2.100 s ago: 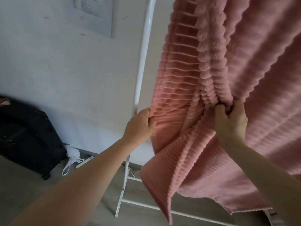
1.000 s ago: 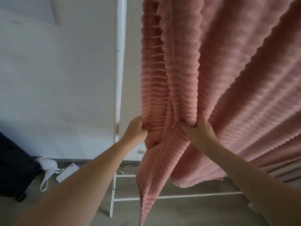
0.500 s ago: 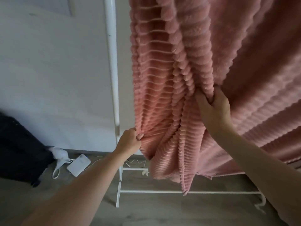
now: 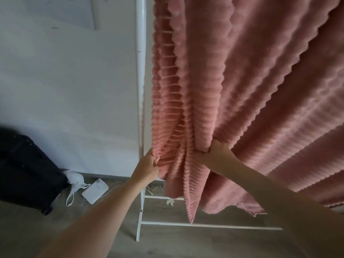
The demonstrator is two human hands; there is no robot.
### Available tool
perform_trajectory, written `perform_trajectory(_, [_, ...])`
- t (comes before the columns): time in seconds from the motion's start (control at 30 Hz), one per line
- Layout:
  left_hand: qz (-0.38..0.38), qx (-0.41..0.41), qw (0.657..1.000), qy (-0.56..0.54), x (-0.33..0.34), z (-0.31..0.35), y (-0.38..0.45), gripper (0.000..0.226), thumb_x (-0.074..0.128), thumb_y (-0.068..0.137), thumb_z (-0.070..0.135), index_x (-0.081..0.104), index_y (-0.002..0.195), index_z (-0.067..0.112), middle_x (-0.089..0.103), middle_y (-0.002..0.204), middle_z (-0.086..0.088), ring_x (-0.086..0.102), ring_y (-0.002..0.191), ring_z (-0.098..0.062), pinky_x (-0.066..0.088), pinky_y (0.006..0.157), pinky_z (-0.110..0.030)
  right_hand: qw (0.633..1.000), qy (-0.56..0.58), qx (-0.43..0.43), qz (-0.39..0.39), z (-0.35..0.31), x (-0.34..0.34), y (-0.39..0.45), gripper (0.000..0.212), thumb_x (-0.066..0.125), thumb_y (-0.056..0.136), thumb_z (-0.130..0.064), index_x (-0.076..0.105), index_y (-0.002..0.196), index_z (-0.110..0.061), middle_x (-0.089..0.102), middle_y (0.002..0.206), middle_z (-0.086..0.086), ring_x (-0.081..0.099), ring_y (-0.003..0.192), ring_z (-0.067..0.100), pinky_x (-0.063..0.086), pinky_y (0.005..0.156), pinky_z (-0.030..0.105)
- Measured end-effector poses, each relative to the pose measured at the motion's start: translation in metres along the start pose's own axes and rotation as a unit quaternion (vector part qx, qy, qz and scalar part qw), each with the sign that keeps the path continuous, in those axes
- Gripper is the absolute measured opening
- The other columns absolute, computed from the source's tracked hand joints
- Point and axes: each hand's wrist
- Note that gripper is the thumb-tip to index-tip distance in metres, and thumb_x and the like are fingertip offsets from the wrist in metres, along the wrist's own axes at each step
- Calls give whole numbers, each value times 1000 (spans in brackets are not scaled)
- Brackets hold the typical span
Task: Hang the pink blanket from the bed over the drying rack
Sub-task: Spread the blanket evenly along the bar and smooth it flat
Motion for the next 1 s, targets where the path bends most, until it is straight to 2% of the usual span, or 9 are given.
perform_trajectory(0.07, [33, 17, 998, 47, -3, -11, 6, 71, 34, 82, -13, 36, 141, 27, 60, 128, 1, 62, 115, -21, 53, 94, -35, 994, -19, -10, 103, 8, -4, 3, 33, 65, 87, -37, 71, 104, -10, 68, 84, 4, 71, 88, 34, 51, 68, 30])
perform_trajectory(0.13, [60, 10, 992, 106, -8, -13, 12, 55, 39, 82, -10, 43, 126, 23, 65, 104, -3, 69, 90, -26, 60, 77, -45, 975, -54, -44, 213, 18, -17, 9, 36, 53, 96, -39, 74, 100, -10, 69, 82, 17, 71, 78, 41, 55, 62, 35])
perform_trajectory(0.33, [53, -49, 987, 146, -17, -14, 11, 30, 41, 89, -5, 48, 118, 4, 63, 103, -18, 65, 74, -25, 59, 66, -40, 950, 24, 123, 286, 51, -59, 10, 44, 67, 84, -32, 62, 118, -5, 70, 105, 30, 67, 100, 50, 53, 83, 48])
perform_trajectory(0.4, [35, -44, 990, 132, -16, -6, 8, 9, 41, 97, 4, 50, 98, 7, 63, 94, -15, 60, 69, -22, 55, 64, -41, 966, 54, 108, 230, 49, -47, 3, 46, 69, 83, -34, 62, 120, -8, 72, 107, 25, 67, 101, 45, 52, 81, 41])
perform_trajectory(0.53, [-95, -31, 983, 156, -28, 25, -5, 33, 52, 96, 39, 55, 81, 10, 64, 76, -4, 63, 70, -20, 56, 72, -40, 996, 56, 63, 30, 31, -22, -9, 60, 73, 80, -50, 58, 128, -16, 70, 117, 7, 65, 108, 28, 45, 81, 26])
perform_trajectory(0.63, [-139, -57, 968, 202, -42, 57, -16, 15, 55, 94, 17, 68, 96, 10, 69, 85, 1, 65, 78, -10, 57, 73, -28, 996, 53, 6, -68, 22, -31, -12, 78, 76, 67, -67, 54, 127, -23, 66, 114, -8, 63, 106, 14, 49, 89, 28])
perform_trajectory(0.73, [-37, -73, 987, 139, -51, 99, -25, 26, 46, 90, -3, 70, 92, 7, 71, 88, -6, 67, 82, -16, 48, 59, -19, 990, 88, -52, -101, 22, -61, -12, 75, 77, 66, -65, 56, 125, -23, 69, 106, -9, 67, 99, 14, 57, 87, 33])
perform_trajectory(0.83, [121, -54, 991, 7, -56, 149, -36, 34, 38, 89, -7, 67, 78, 7, 71, 79, -10, 68, 74, -25, 52, 62, -27, 987, 135, -70, -53, 37, -99, -20, 60, 75, 69, -64, 62, 113, -25, 71, 95, -6, 69, 88, 15, 59, 83, 37])
perform_trajectory(1.0, [366, 67, 925, -82, -53, 225, -64, 25, 38, 70, 8, 60, 69, 20, 64, 73, -12, 65, 72, -31, 59, 78, -49, 971, 219, -83, 37, 93, -165, -35, 13, 73, 86, -30, 63, 92, -25, 71, 83, 5, 69, 70, 18, 62, 74, 44])
Point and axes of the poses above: each hand's wrist, its own y-axis towards the middle knuckle, its own x-axis out of the palm, z = x × y
